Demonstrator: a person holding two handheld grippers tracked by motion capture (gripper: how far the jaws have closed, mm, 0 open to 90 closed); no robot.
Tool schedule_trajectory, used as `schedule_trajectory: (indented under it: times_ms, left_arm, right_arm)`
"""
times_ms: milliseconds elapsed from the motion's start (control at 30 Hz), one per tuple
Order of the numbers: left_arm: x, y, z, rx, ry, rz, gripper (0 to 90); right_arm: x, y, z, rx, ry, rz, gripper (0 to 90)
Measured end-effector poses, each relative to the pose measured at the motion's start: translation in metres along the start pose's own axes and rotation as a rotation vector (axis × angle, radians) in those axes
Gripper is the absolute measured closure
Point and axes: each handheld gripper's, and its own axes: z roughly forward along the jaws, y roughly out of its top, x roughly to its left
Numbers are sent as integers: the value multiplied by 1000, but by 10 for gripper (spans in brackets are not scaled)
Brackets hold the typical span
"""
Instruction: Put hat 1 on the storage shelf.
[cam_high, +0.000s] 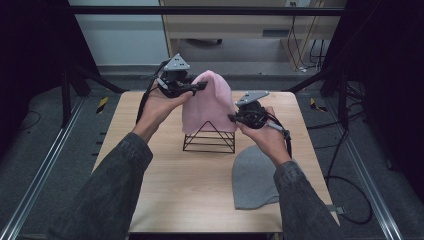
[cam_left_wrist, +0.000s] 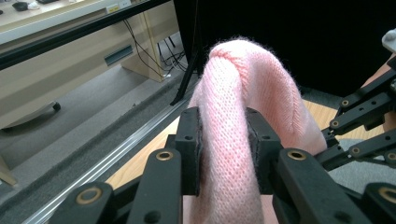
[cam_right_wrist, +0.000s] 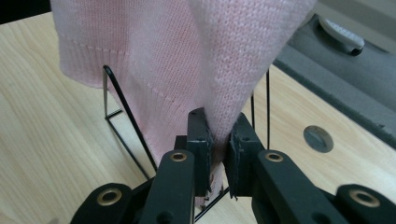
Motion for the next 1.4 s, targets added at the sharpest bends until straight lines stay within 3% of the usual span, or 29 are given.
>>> schedule_trajectory:
  times_ms: [133, 467, 600, 967, 1100, 1133, 1200, 1400]
  left_arm:
    - [-4, -4, 1, 31, 1, 0, 724]
    - [-13, -4, -2, 53, -13, 17, 747]
    - [-19, -12, -2, 71, -28, 16, 755]
    - [-28, -28, 4, 116, -48, 2, 764]
    - [-30, -32, 6, 115, -59, -16, 767]
    - [-32, -34, 7, 112, -62, -26, 771]
    - [-34, -35, 7, 116, -63, -25, 774]
    - [-39, -42, 11, 139, -69, -23, 774]
  right_arm:
    - [1, -4, 3, 12, 3, 2, 817]
    - [2, -9, 6, 34, 8, 4, 816]
    - [5, -13, 11, 69, 12, -11, 813]
    - [7, -28, 25, 114, 26, 13, 789]
    - [6, -31, 26, 123, 26, 28, 711]
    - [5, -32, 25, 124, 25, 28, 609]
    - [5, -35, 21, 137, 13, 31, 554]
    - [-7, -45, -1, 134, -35, 56, 491]
